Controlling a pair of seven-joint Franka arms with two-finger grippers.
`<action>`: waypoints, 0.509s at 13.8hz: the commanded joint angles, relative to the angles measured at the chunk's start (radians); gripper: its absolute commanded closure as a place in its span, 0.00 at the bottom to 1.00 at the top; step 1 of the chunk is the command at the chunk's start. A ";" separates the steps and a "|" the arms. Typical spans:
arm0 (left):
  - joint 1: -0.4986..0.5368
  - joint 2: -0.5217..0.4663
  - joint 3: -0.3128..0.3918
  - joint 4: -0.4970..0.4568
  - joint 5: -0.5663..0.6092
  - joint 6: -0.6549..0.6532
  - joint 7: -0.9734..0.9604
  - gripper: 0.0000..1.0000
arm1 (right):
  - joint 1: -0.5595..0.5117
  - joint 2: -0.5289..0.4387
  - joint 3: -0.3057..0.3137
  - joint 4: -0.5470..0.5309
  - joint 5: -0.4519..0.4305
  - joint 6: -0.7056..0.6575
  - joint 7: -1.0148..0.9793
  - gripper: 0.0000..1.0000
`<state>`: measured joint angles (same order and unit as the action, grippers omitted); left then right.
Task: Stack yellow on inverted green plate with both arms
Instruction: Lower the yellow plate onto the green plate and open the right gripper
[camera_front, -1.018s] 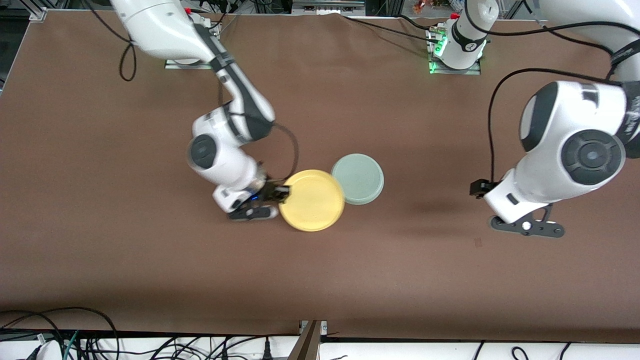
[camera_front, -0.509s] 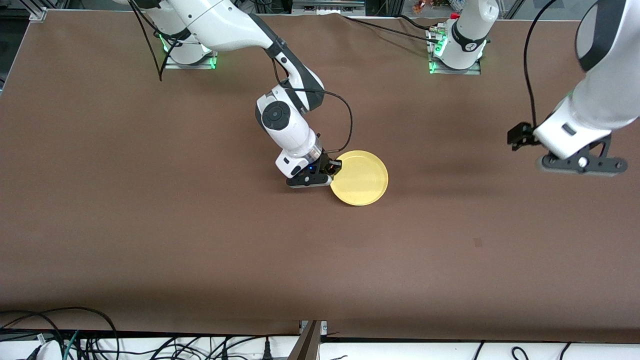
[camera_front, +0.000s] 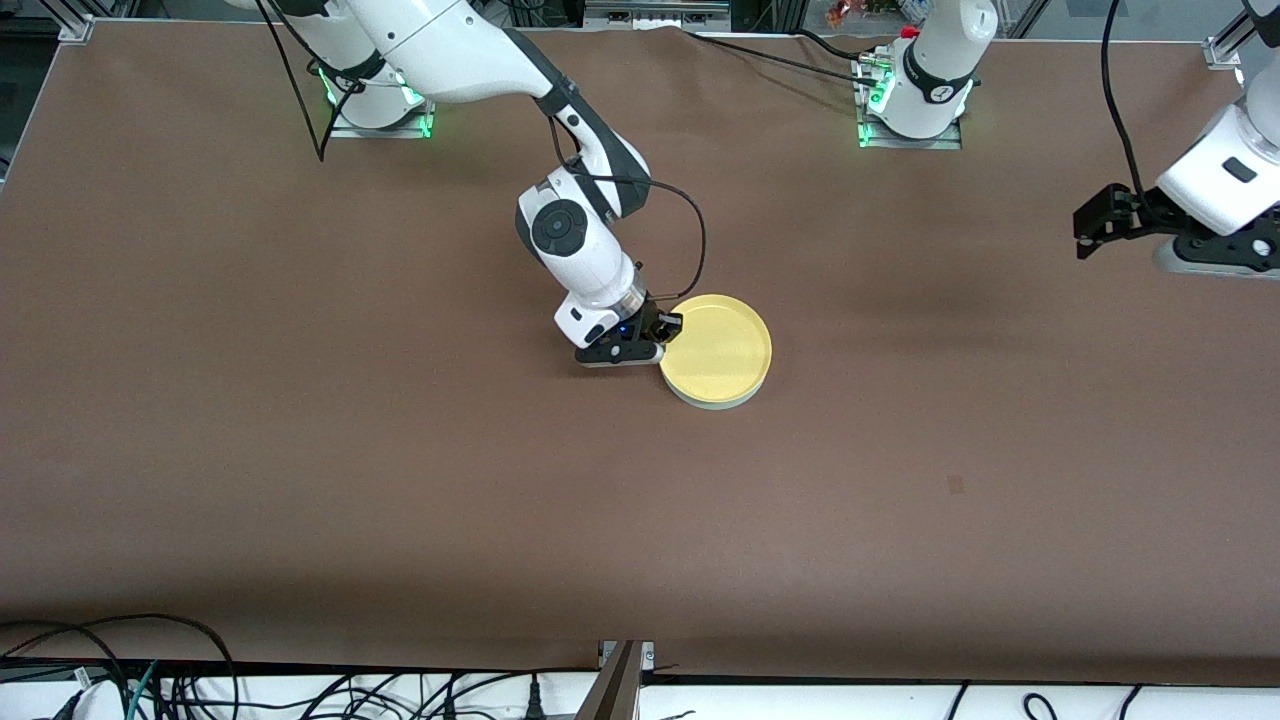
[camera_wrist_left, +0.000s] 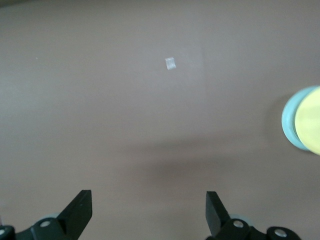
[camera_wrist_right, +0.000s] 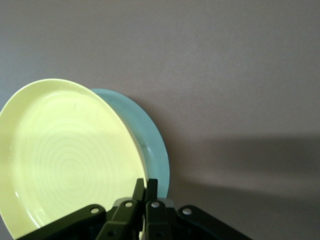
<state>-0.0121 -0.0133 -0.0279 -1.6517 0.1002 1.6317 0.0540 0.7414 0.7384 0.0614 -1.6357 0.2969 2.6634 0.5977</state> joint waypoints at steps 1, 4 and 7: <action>0.061 -0.048 -0.009 -0.082 -0.074 0.062 0.024 0.00 | 0.027 0.006 -0.009 -0.016 0.014 0.042 0.025 1.00; 0.058 -0.037 -0.020 -0.074 -0.067 0.063 -0.006 0.00 | 0.029 0.018 -0.009 -0.016 0.014 0.067 0.024 0.93; 0.052 -0.034 -0.021 -0.071 -0.062 0.065 -0.002 0.00 | 0.024 0.018 -0.011 -0.016 0.013 0.067 0.016 0.93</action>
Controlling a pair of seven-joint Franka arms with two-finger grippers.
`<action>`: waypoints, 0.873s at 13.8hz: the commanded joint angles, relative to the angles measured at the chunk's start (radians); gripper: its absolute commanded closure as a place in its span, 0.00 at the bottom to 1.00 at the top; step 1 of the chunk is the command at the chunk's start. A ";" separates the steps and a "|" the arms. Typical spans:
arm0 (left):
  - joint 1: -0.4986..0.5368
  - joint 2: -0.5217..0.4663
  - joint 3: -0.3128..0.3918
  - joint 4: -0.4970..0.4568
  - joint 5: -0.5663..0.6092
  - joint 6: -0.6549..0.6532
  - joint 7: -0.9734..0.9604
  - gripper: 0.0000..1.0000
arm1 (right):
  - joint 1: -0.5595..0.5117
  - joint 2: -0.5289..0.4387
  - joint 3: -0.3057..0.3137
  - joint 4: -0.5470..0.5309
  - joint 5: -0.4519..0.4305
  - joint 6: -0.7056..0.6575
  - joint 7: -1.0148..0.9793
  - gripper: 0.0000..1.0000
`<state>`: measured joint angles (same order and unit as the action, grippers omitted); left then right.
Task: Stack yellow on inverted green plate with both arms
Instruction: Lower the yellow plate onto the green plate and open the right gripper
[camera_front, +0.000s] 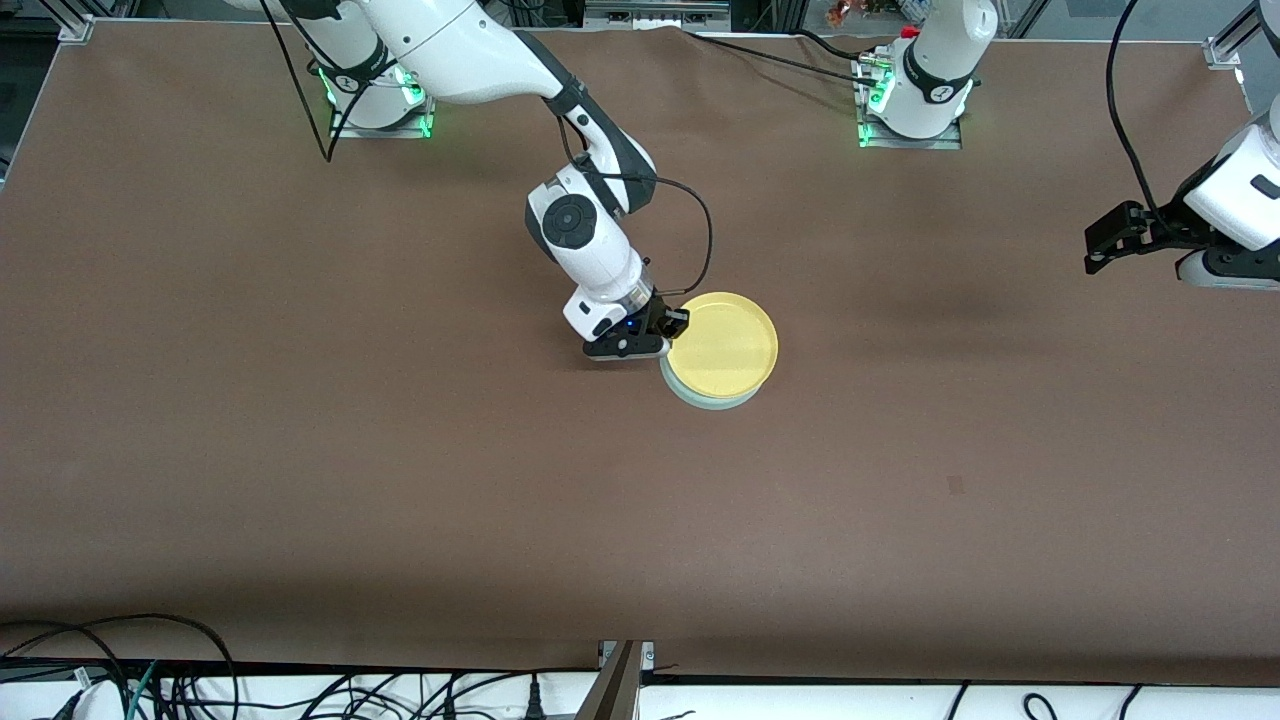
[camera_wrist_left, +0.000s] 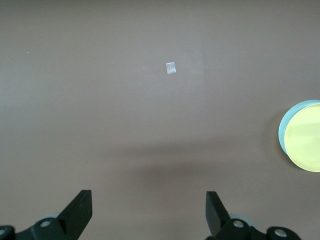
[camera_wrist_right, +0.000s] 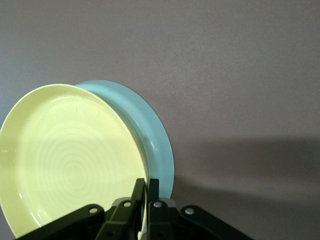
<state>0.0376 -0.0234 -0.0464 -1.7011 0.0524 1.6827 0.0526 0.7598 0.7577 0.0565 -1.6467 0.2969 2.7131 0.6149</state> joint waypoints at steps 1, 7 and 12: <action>0.002 -0.024 -0.001 -0.022 -0.014 0.009 0.001 0.00 | 0.006 -0.001 -0.006 -0.005 0.013 0.017 -0.001 0.93; 0.011 -0.021 0.006 -0.011 -0.014 0.006 0.038 0.00 | -0.005 -0.038 -0.038 -0.001 0.013 0.010 -0.001 0.00; 0.011 -0.003 -0.003 0.028 -0.013 -0.018 0.030 0.00 | -0.005 -0.228 -0.237 0.010 0.005 -0.267 -0.011 0.00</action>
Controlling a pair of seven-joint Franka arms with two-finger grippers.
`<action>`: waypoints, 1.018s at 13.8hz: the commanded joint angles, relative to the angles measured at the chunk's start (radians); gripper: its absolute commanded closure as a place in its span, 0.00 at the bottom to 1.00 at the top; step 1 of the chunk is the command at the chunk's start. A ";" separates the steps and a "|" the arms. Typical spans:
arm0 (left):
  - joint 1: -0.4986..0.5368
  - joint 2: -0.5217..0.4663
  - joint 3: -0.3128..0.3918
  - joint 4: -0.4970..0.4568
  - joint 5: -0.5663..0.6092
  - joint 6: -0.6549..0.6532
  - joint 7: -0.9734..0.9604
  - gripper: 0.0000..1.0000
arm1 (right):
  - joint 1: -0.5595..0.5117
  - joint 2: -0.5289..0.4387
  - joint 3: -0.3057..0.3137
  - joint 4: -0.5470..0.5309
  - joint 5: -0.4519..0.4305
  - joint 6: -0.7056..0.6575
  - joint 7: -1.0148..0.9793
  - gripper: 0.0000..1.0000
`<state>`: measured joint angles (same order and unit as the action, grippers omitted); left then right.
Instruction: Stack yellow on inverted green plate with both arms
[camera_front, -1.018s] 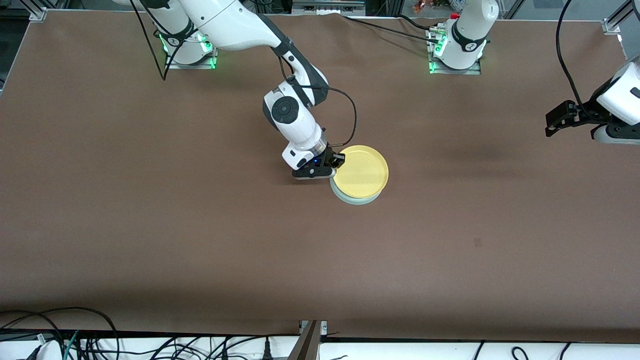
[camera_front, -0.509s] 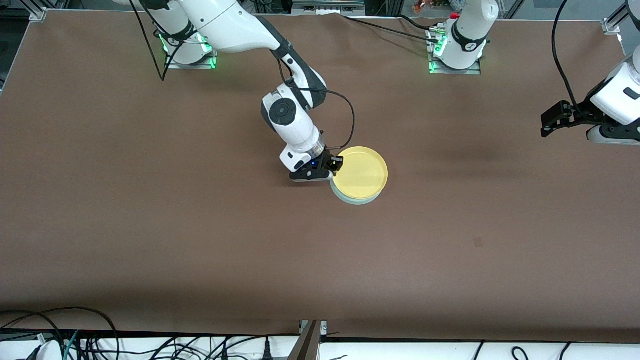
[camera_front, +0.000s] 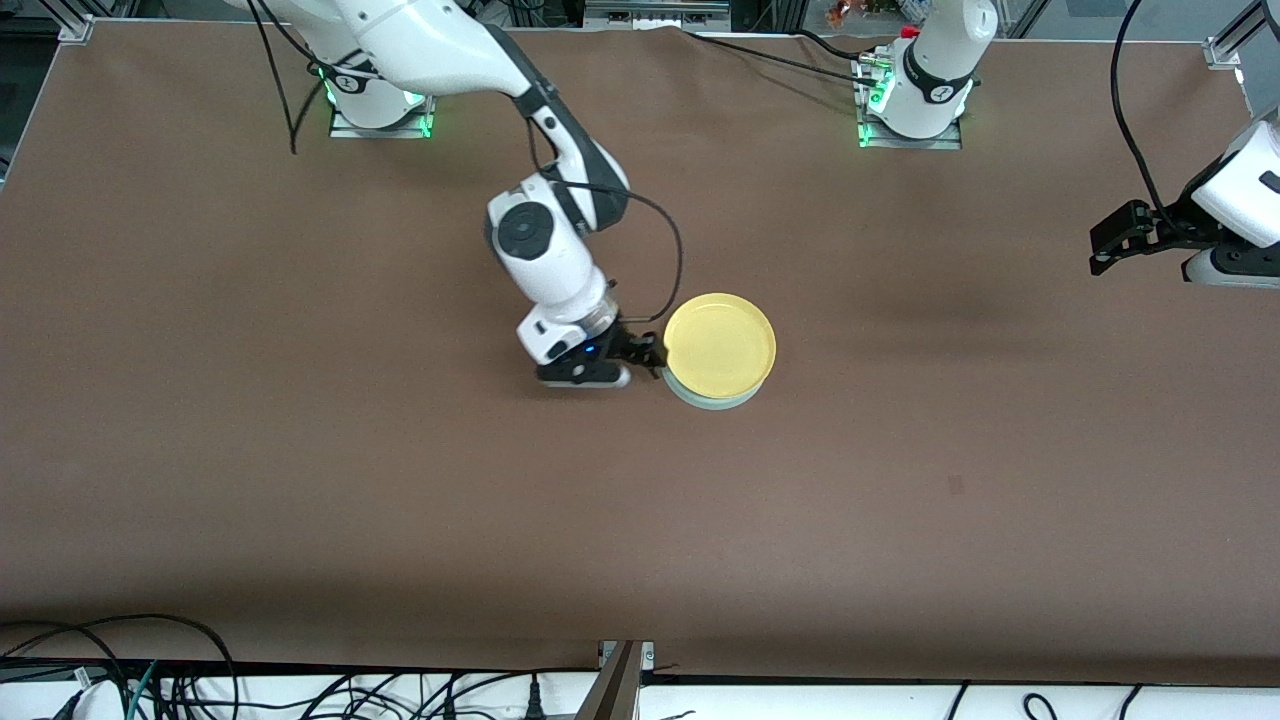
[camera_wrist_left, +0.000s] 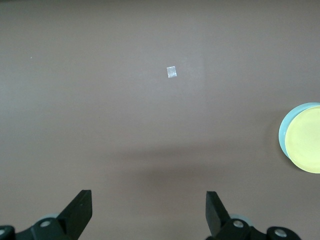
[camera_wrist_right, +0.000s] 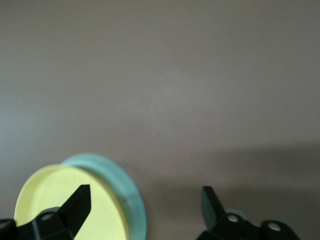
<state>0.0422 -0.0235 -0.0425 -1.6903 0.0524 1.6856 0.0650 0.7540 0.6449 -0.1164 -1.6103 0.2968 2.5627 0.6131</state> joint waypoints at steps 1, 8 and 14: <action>0.007 -0.006 -0.005 0.017 -0.013 -0.023 0.016 0.00 | 0.001 -0.157 -0.106 -0.025 -0.004 -0.197 -0.021 0.00; -0.005 -0.021 -0.042 0.021 -0.006 -0.066 0.015 0.00 | 0.001 -0.462 -0.409 -0.023 -0.007 -0.728 -0.355 0.00; -0.004 -0.018 -0.056 0.023 0.012 -0.067 0.016 0.00 | -0.281 -0.536 -0.214 0.038 -0.166 -0.909 -0.420 0.00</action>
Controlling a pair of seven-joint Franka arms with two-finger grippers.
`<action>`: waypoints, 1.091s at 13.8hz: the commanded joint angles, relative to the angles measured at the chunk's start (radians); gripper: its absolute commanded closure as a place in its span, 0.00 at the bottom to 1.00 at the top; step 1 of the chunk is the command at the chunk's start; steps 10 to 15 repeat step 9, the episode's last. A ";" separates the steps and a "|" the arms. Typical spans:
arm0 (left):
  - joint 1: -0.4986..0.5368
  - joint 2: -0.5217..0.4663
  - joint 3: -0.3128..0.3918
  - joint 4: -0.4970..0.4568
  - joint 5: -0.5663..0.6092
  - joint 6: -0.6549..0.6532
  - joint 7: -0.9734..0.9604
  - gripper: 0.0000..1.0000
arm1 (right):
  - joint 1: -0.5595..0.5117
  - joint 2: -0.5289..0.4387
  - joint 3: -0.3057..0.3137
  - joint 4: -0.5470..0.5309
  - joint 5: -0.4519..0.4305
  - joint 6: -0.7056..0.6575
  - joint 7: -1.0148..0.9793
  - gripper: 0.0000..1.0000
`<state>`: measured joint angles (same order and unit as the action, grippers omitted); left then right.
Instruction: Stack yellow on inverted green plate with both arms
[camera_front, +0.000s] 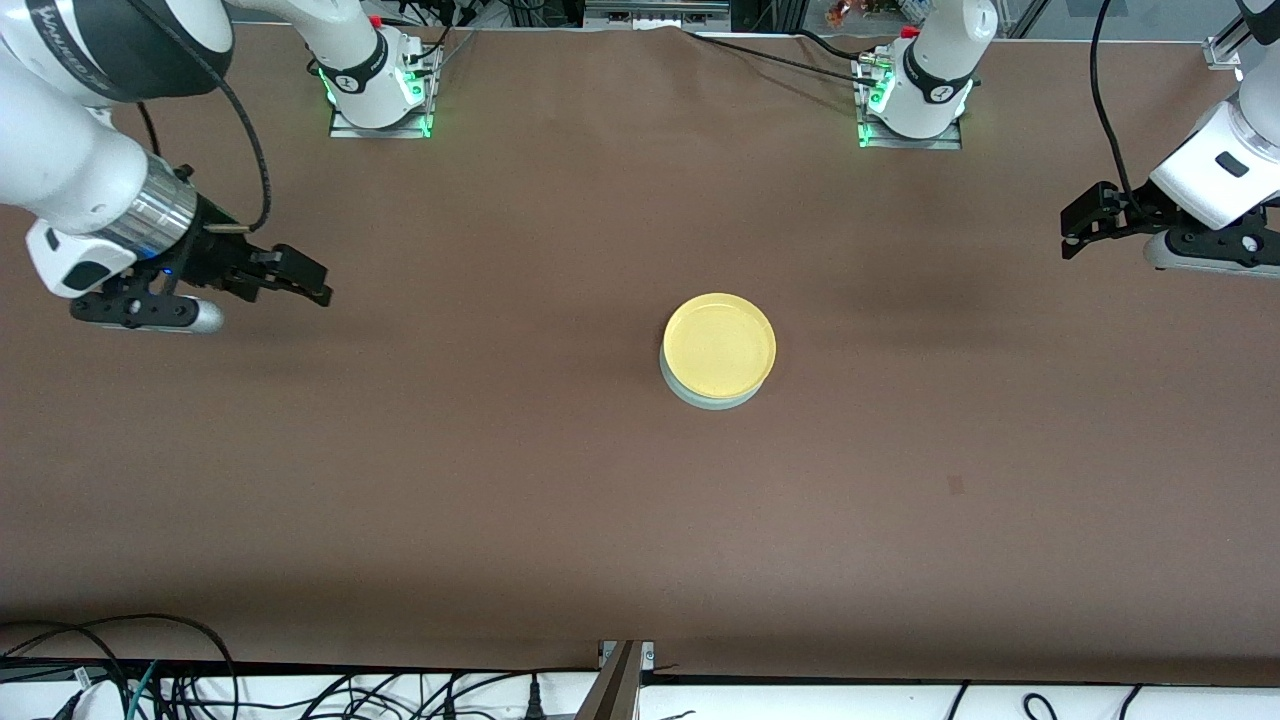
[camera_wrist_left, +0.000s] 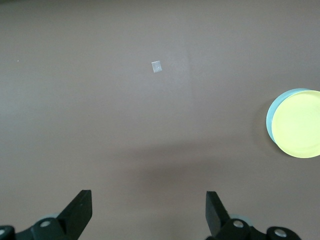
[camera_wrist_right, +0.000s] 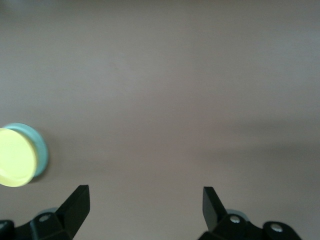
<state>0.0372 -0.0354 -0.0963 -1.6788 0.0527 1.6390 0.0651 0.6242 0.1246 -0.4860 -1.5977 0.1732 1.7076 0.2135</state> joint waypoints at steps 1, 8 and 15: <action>0.007 -0.011 0.001 0.011 0.012 -0.033 0.015 0.00 | -0.241 -0.019 0.234 0.028 -0.052 -0.060 -0.043 0.00; 0.007 -0.011 -0.002 0.014 0.012 -0.048 0.015 0.00 | -0.563 -0.049 0.544 0.030 -0.124 -0.101 -0.106 0.00; 0.007 -0.011 -0.002 0.014 0.012 -0.048 0.015 0.00 | -0.563 -0.049 0.544 0.045 -0.126 -0.121 -0.112 0.00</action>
